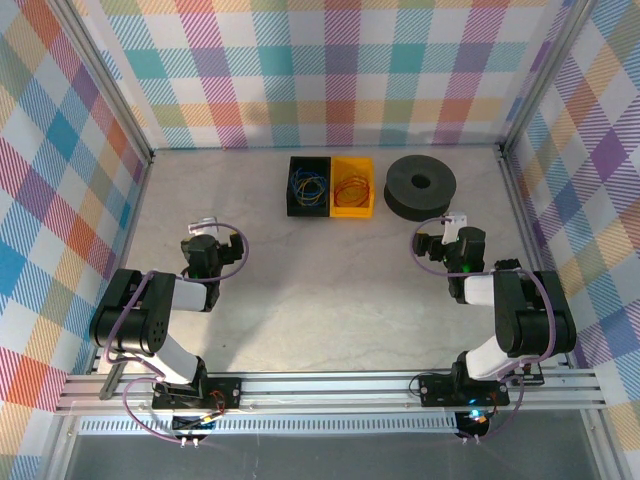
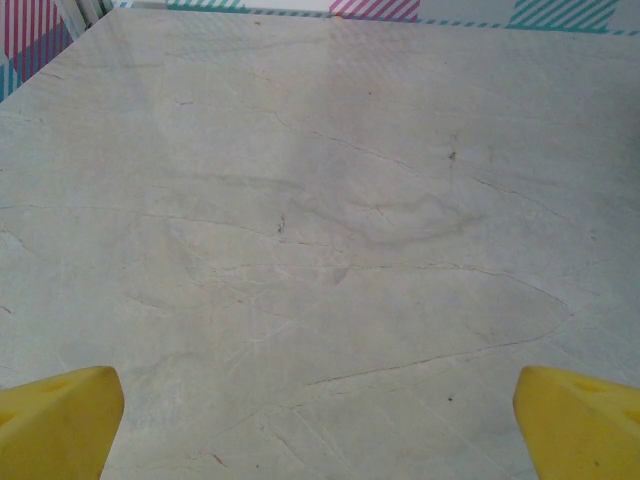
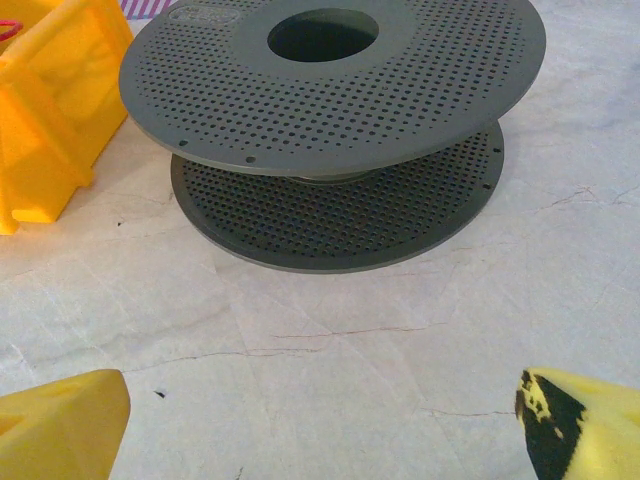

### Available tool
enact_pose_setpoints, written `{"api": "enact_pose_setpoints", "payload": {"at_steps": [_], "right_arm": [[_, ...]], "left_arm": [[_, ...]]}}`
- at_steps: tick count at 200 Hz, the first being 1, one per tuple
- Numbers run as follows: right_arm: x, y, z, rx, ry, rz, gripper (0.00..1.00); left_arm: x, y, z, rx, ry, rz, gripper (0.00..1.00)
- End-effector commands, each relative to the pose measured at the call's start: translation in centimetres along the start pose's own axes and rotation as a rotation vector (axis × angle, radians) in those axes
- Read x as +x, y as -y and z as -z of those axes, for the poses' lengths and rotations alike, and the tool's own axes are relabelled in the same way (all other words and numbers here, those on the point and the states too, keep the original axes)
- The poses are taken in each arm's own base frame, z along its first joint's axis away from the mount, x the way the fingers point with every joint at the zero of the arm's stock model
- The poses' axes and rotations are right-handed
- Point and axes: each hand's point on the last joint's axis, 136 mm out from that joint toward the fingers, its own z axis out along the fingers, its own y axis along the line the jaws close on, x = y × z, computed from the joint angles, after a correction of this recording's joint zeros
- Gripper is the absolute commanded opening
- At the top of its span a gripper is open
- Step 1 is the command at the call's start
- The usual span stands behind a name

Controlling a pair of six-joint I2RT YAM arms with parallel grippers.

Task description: Wrap the cables

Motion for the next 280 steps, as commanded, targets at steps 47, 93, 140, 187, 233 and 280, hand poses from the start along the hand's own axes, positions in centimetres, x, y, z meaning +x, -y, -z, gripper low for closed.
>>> {"api": "enact_pose_setpoints", "payload": {"at_steps": [47, 93, 140, 187, 233, 280], "right_arm": [[-1.5, -0.2, -0.1, -0.015, 0.038, -0.008, 0.99], [-1.5, -0.2, -0.1, -0.015, 0.038, -0.008, 0.99], [-3.8, 0.0, 0.7, 0.007, -0.063, -0.021, 0.95], [-7.9, 0.1, 1.6, -0.041, -0.198, -0.148, 0.99], [-10.2, 3.5, -2.1, -0.133, -0.268, -0.514, 0.99], [-10.2, 6.4, -9.1, -0.214, -0.328, -0.648, 0.99]], "left_arm": [[-0.7, 0.0, -0.2, 0.006, 0.021, 0.018, 1.0], [-0.7, 0.0, -0.2, 0.006, 0.02, 0.019, 1.0], [-2.2, 1.5, 0.2, 0.037, -0.027, -0.045, 1.0], [-1.9, 2.6, 1.7, 0.018, -0.582, -0.071, 1.0], [-2.1, 5.0, 3.7, 0.052, -0.812, -0.141, 1.0], [-2.0, 6.9, 4.8, 0.114, -0.838, -0.173, 1.0]]}}
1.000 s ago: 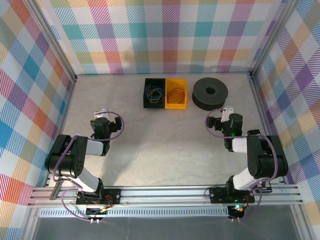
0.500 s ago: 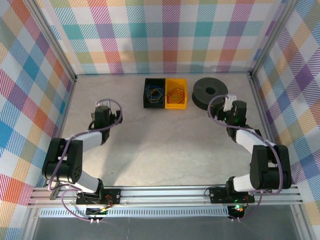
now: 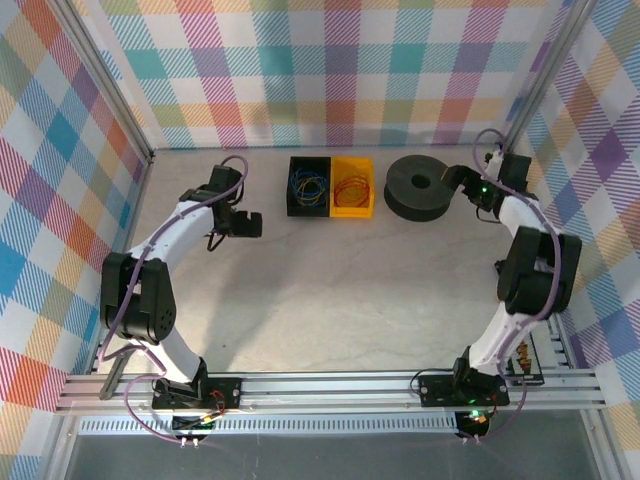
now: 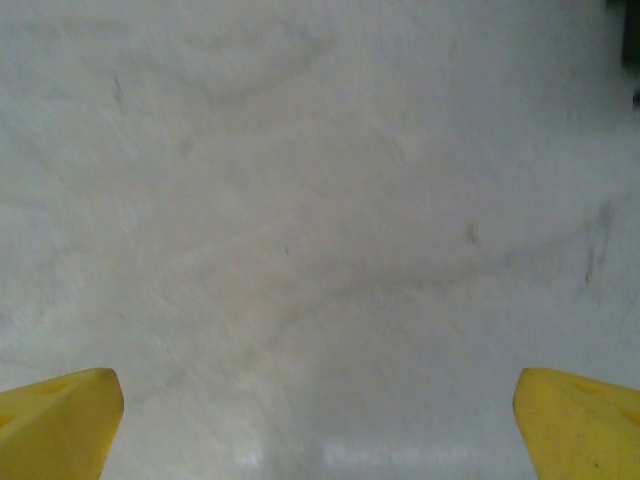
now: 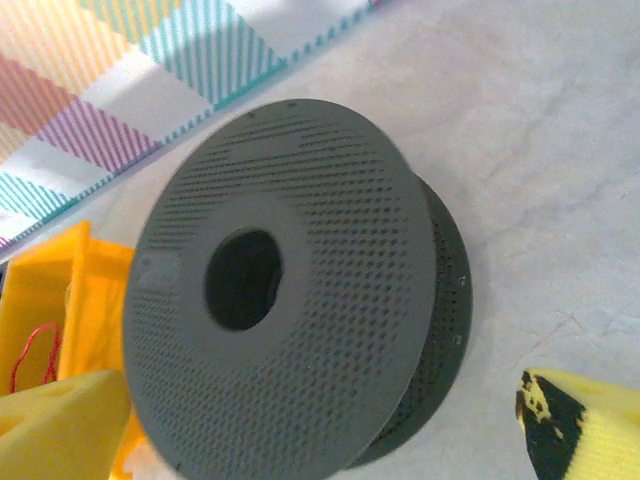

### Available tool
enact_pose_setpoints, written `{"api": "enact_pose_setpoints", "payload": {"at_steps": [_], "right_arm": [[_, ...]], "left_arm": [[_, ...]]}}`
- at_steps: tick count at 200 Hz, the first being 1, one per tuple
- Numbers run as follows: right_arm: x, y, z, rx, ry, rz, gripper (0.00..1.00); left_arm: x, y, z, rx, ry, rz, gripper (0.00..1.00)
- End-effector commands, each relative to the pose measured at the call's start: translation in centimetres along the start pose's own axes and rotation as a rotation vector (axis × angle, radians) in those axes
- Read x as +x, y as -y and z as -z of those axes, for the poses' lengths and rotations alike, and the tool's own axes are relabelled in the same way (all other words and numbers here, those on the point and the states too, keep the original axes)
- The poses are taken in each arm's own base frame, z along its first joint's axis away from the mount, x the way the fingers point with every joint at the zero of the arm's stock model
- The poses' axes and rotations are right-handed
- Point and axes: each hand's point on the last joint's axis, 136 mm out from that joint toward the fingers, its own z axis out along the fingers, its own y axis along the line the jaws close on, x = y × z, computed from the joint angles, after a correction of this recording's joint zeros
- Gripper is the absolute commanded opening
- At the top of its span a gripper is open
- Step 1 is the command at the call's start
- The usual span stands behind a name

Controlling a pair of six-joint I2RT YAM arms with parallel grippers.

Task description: Wrap the cables

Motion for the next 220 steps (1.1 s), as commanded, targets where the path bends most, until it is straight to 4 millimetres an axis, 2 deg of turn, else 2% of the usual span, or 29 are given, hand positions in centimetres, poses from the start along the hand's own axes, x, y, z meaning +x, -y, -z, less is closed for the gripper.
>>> {"api": "enact_pose_setpoints", "payload": {"at_steps": [1, 48, 66, 104, 127, 163, 209, 220], "right_arm": [[0.0, -0.4, -2.1, -0.09, -0.086, -0.106, 0.99], [-0.5, -0.4, -5.6, -0.179, -0.114, -0.165, 0.99], [-0.4, -0.6, -6.0, -0.211, -0.112, -0.189, 0.93], [-0.1, -1.1, -6.1, -0.26, -0.116, -0.226, 0.67], [0.4, -0.5, -6.5, -0.238, -0.128, -0.245, 0.63], [1.1, -0.3, -6.8, -0.257, -0.138, -0.278, 0.48], [1.8, -0.3, -7.6, -0.311, -0.147, -0.336, 0.45], [2.0, -0.2, -8.0, -0.322, -0.145, -0.351, 0.41]], "left_arm": [[1.7, 0.7, 0.8, 0.005, -0.083, -0.03, 1.0], [2.2, 1.3, 1.0, 0.006, -0.081, -0.035, 1.0], [2.1, 1.2, 1.3, 0.005, -0.072, -0.028, 1.0], [2.0, 1.1, 1.9, 0.004, -0.055, -0.023, 1.0], [2.0, 0.9, 2.2, 0.001, -0.044, -0.022, 1.0], [2.2, 1.1, 2.5, 0.015, -0.034, -0.02, 1.0], [2.2, 1.3, 2.9, 0.039, -0.013, -0.015, 1.0], [2.3, 1.4, 3.0, 0.042, -0.011, -0.015, 1.0]]}}
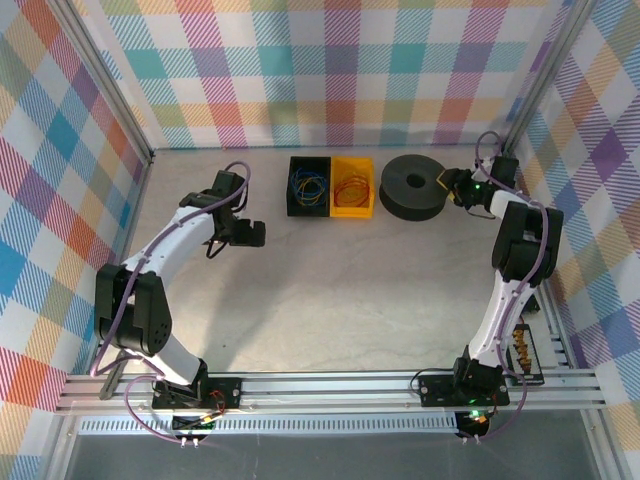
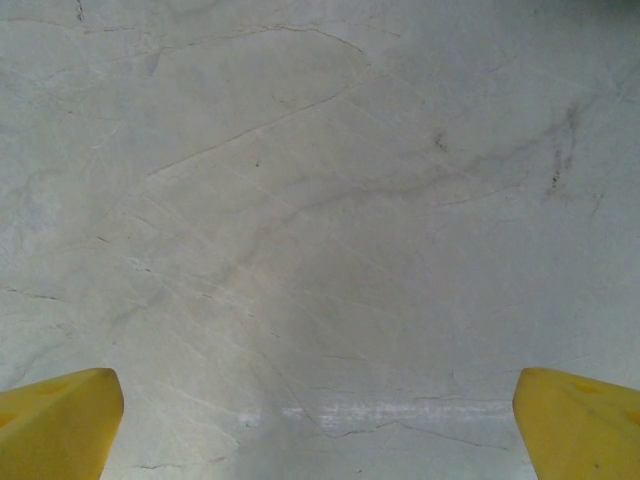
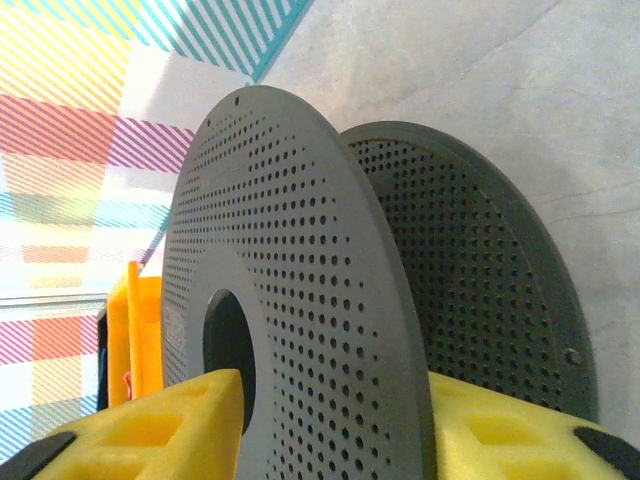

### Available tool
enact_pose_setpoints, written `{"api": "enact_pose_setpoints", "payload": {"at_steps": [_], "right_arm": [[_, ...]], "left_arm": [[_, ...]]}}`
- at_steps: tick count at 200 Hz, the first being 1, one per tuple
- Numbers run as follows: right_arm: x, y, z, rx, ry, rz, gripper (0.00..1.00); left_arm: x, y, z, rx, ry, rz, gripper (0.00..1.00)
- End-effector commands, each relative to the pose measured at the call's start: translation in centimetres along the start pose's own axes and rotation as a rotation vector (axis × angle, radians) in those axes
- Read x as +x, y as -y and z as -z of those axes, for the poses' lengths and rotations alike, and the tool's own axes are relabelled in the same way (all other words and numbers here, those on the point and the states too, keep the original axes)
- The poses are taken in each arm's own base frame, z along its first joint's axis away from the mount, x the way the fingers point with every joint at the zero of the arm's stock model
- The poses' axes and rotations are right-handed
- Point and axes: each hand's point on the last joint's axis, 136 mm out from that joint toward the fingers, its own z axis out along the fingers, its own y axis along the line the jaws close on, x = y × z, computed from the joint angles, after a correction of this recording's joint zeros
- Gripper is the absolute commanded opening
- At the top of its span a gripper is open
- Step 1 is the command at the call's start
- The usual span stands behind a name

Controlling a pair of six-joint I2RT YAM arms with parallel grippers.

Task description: Wrap the cables

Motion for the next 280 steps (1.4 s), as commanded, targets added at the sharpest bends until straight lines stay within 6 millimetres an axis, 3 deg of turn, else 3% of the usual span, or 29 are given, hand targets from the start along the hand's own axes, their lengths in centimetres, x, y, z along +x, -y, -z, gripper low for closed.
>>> {"api": "enact_pose_setpoints", "payload": {"at_steps": [1, 43, 64, 113, 151, 188, 210, 236, 280], "right_arm": [[0.8, 0.2, -1.1, -0.065, -0.019, -0.042, 0.4], [1.2, 0.5, -0.8, -0.052, -0.016, -0.037, 0.17], [1.0, -0.5, 0.3, -0.04, 0.004, -0.009, 0.0], [0.5, -6.9, 5.9, -0.021, 0.062, 0.162, 0.0], [2.3, -11.9, 10.9, -0.036, 0.108, 0.271, 0.0], [6.1, -16.1, 16.0, -0.065, 0.159, 0.361, 0.0], [9.5, -18.8, 17.2, -0.117, 0.116, 0.405, 0.0], [14.6, -20.9, 15.9, -0.175, 0.008, 0.445, 0.0], [22.3, -23.3, 11.3, -0.382, -0.215, 0.426, 0.0]], "left_arm": [[0.0, 0.3, 0.9, 0.025, 0.025, 0.008, 1.0], [0.3, 0.4, 0.9, 0.03, 0.029, 0.01, 1.0], [0.2, 0.4, 1.2, 0.039, 0.037, 0.014, 1.0], [0.4, 0.5, 1.9, 0.047, 0.05, 0.014, 1.0], [0.2, 0.7, 2.0, 0.054, 0.058, 0.015, 1.0], [-0.1, 1.2, 1.9, 0.062, 0.06, 0.007, 1.0], [-0.4, 1.5, 1.8, 0.07, 0.064, 0.009, 1.0], [-0.6, 1.7, 1.7, 0.073, 0.061, 0.008, 1.0], [-0.9, 1.9, 1.7, 0.067, 0.058, -0.001, 1.0]]}}
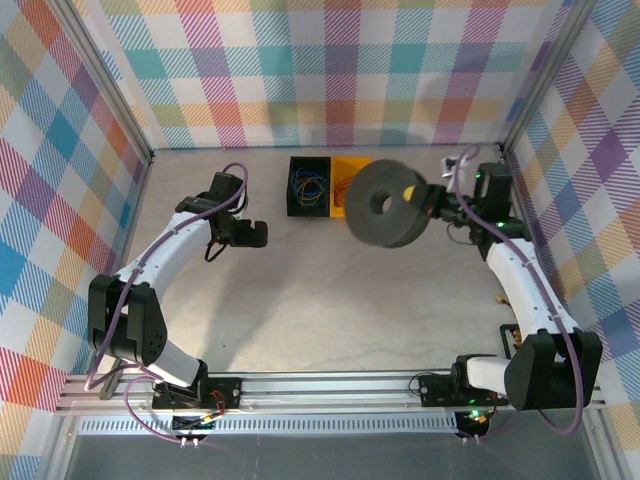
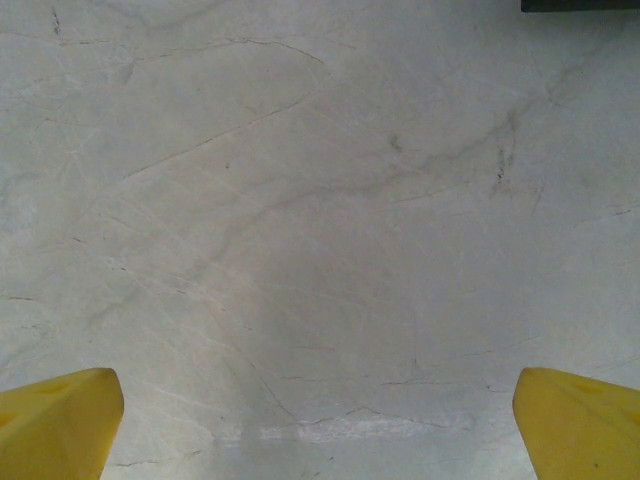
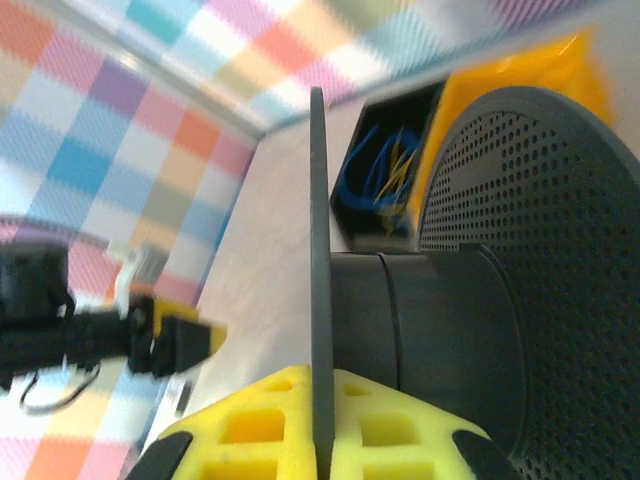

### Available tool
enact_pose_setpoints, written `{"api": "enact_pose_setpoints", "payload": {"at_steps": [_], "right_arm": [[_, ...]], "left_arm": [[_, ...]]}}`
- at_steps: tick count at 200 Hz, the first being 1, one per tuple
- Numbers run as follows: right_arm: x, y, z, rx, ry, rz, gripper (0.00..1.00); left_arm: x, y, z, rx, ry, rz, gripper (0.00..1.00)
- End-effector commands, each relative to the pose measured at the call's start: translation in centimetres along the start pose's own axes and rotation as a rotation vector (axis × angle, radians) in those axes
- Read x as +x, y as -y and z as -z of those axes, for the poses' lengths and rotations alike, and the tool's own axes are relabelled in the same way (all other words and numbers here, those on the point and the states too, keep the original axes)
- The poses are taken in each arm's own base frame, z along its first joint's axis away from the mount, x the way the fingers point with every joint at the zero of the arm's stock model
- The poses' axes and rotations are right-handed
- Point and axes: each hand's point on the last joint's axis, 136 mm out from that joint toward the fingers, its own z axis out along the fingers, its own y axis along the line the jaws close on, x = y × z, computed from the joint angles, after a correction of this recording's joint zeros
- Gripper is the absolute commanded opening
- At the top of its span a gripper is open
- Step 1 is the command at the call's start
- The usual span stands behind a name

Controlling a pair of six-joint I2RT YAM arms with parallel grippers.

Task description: Wrap the cables

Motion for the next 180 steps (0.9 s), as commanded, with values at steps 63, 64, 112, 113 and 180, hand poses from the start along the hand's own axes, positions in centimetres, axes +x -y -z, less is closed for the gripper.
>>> {"api": "enact_pose_setpoints", "payload": {"at_steps": [63, 64, 112, 113, 180], "right_arm": [[8.8, 1.0, -9.0, -0.196, -0.259, -0.133, 0.0], [9.0, 1.0, -9.0, -0.196, -0.261, -0.134, 0.0], [13.8, 5.8, -10.9, -0.131, -0.336, -0.185, 0.0], [13.9, 5.9, -10.9, -0.129, -0.336, -0.185, 0.0], [16.6, 10.1, -11.2, 0.038, -0.379, -0.189, 0.08]], "left_arm": [[-1.3, 0.6, 1.2, 0.008, 0.033, -0.001, 1.0], [-1.2, 0.7, 1.2, 0.008, 0.033, -0.001, 1.0], [-1.2, 0.8, 1.5, 0.005, 0.03, -0.009, 1.0], [-1.2, 0.8, 1.5, 0.005, 0.03, -0.009, 1.0], [-1.1, 1.0, 1.0, 0.002, 0.02, -0.02, 1.0]]}}
